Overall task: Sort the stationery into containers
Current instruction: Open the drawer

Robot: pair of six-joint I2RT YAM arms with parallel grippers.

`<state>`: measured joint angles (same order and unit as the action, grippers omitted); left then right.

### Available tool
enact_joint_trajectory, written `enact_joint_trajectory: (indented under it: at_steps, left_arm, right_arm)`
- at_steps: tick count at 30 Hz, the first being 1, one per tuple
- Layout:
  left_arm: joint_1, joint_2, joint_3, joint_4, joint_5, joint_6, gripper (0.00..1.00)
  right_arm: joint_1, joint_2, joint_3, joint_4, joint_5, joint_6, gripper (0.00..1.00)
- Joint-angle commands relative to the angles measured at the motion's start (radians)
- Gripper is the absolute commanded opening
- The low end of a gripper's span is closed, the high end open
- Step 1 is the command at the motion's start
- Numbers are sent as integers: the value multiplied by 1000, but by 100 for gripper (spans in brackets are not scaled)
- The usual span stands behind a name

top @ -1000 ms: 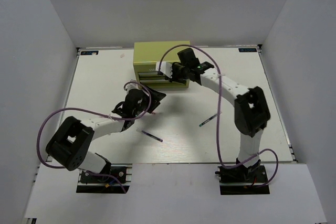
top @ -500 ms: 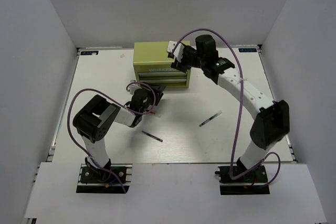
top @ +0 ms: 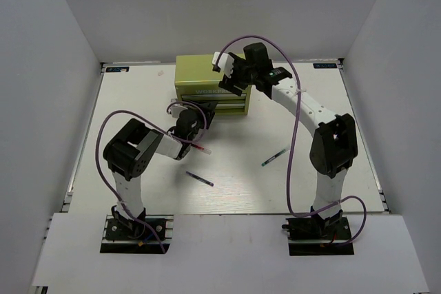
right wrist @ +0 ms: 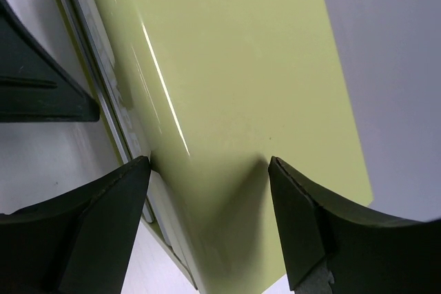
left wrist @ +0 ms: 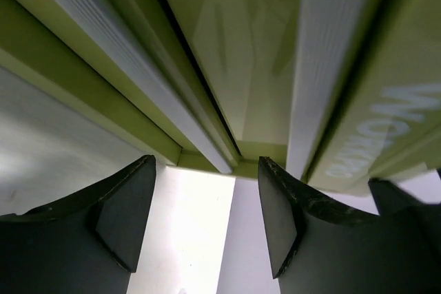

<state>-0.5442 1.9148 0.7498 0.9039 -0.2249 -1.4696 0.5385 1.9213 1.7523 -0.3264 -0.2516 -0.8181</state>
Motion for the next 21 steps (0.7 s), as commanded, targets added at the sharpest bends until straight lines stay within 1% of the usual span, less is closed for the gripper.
enact_joint_trajectory:
  at_steps: [1, 6, 9, 11, 13, 14, 16, 17, 20, 21]
  left_arm:
    - [9, 15, 52, -28, -27, -14, 71]
    - [9, 53, 89, -4, -62, -14, 68]
    - [9, 75, 125, -45, -80, -14, 67]
    - [9, 75, 146, -54, -80, -14, 66]
    - [9, 85, 146, -63, -105, -14, 62]
    - [9, 85, 146, -63, -105, -14, 62]
    - [9, 96, 146, -63, -117, -14, 58]
    - [9, 96, 146, -63, -117, -14, 53]
    - [9, 105, 146, -63, -128, -14, 44]
    - [9, 105, 146, -63, -128, -14, 44]
  right_arm:
    - [-9, 11, 36, -25, 40, 8, 75]
    - [-3, 16, 44, -37, 49, 25, 77]
    - [-6, 15, 36, -52, 54, 30, 77]
    - [-6, 10, 30, -34, 58, 27, 77]
    - [-6, 11, 29, -34, 63, 28, 77]
    - [-3, 12, 33, -34, 69, 22, 77]
    - [-8, 21, 41, -43, 71, 25, 77]
    - [-9, 22, 41, -43, 71, 23, 77]
    - [-6, 27, 44, -49, 72, 22, 77]
    - [-6, 28, 44, -54, 72, 22, 77]
